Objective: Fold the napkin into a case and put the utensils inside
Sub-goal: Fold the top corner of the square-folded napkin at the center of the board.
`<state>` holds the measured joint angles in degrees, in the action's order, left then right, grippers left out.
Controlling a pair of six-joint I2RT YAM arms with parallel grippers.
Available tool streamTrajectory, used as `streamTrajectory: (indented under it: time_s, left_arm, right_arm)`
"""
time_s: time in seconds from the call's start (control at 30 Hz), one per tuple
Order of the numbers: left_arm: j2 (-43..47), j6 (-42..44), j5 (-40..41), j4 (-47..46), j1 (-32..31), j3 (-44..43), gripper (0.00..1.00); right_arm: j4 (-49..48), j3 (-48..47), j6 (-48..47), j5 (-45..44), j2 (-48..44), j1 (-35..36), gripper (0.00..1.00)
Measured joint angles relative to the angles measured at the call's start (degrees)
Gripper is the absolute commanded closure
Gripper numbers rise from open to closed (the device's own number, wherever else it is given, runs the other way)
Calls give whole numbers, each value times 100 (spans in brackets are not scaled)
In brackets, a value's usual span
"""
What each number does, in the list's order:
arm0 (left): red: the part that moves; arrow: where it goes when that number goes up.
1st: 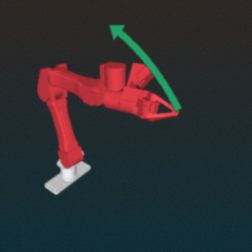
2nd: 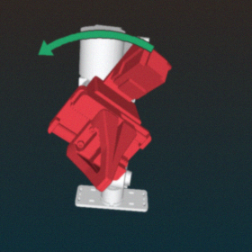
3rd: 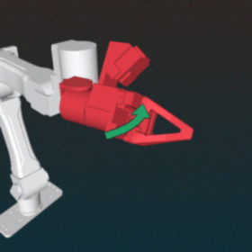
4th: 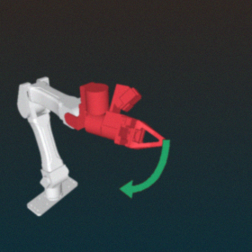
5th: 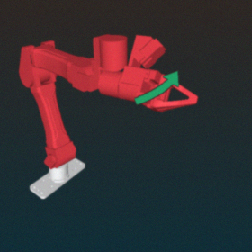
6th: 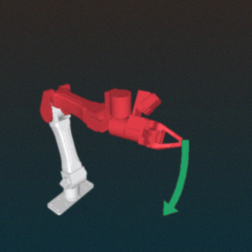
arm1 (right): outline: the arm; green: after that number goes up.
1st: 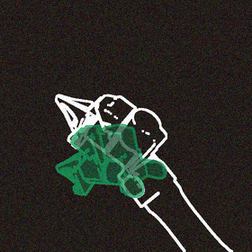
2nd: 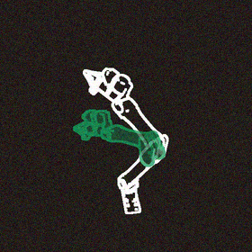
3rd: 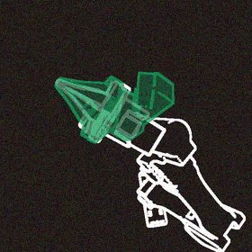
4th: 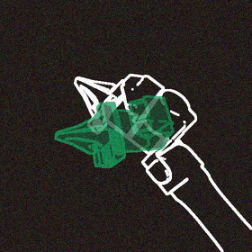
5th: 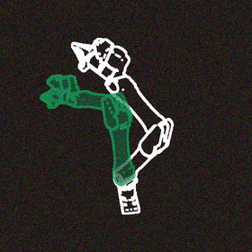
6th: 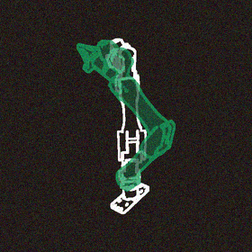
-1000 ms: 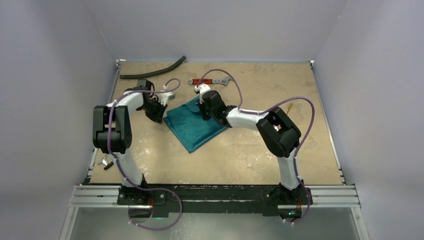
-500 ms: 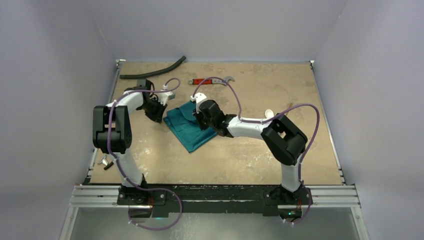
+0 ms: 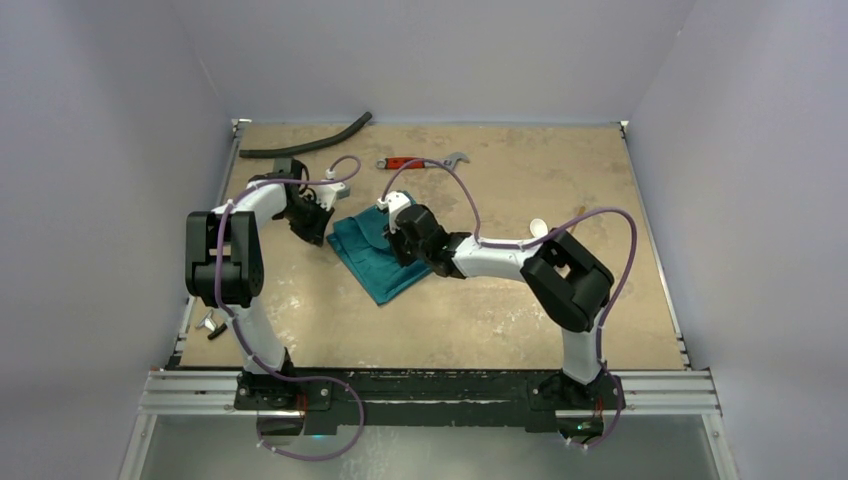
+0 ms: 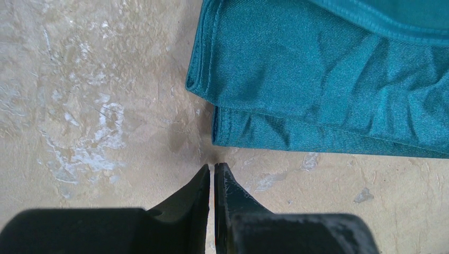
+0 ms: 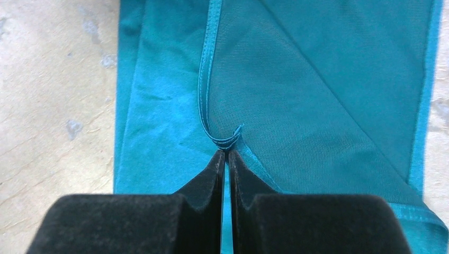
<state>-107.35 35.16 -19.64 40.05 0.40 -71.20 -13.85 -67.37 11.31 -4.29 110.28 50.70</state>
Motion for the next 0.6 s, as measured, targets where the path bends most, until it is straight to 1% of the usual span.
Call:
streamTrajectory:
  time_s: [0.3, 0.6]
  left_arm:
    - [0, 0, 0, 9, 0, -70, 93]
    - [0, 0, 2, 7, 0, -70, 93]
  right_arm:
    - [-7, 280, 153, 131, -22, 367, 94]
    - [17, 487, 299, 232, -363, 557, 94]
